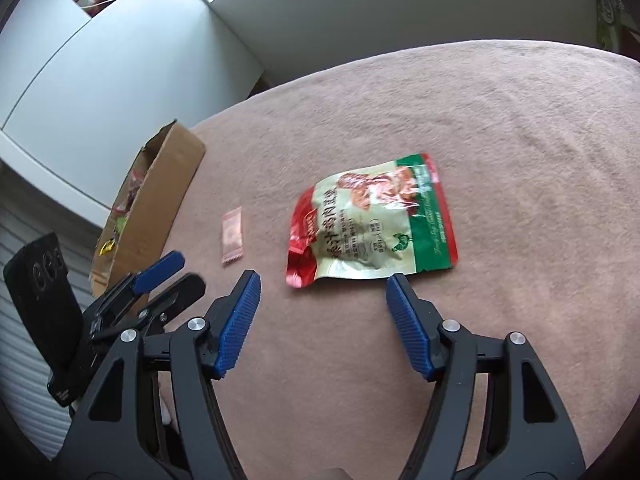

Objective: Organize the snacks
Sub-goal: 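Move the right gripper to the red-green meat pouch while the left approaches the pink candy, then grasp the pink candy with the left gripper while the right grasps the meat pouch, then carry the pink candy with the left gripper while the right carries the meat pouch, releasing both into the box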

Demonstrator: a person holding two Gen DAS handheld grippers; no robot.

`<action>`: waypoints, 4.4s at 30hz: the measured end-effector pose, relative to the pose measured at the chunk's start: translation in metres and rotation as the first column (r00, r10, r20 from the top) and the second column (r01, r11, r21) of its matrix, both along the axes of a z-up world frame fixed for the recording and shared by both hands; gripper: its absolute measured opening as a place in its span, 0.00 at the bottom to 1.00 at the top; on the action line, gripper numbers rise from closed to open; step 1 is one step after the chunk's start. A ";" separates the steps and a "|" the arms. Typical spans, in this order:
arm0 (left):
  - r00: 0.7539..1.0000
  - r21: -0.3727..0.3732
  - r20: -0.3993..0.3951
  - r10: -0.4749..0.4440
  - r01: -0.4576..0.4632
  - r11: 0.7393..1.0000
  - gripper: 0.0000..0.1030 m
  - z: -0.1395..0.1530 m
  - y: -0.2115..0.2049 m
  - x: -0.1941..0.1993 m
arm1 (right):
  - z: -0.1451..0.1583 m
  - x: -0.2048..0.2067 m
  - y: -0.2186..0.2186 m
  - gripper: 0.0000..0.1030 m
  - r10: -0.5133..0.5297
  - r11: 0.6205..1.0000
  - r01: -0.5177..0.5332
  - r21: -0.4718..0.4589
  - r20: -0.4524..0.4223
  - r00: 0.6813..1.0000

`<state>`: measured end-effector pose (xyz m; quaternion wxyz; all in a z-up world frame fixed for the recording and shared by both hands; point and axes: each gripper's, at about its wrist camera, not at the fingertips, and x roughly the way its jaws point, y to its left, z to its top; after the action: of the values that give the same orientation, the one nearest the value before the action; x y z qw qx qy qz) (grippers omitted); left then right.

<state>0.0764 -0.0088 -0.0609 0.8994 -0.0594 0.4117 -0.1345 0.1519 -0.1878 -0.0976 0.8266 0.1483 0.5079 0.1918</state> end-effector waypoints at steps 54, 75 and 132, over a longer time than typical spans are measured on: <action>0.997 0.174 -0.042 -0.071 0.077 0.982 0.20 -0.016 -0.054 0.052 | -0.001 0.022 0.021 0.72 0.016 0.895 0.057 -0.441 0.159 0.987; 0.998 0.171 0.002 -0.069 0.067 0.983 0.18 -0.011 -0.048 0.040 | 0.018 0.013 0.007 0.57 -0.019 0.919 0.100 -0.380 0.212 0.977; 0.922 0.028 0.233 0.310 -0.325 0.945 0.18 0.055 0.160 -0.034 | 0.086 -0.005 0.255 0.58 0.246 0.964 -0.192 -0.185 0.339 0.908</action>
<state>0.0426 0.1510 -0.0057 0.9515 -0.0800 0.2963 0.0210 0.1474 0.0670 -0.0121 0.8873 -0.0085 0.3744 0.2693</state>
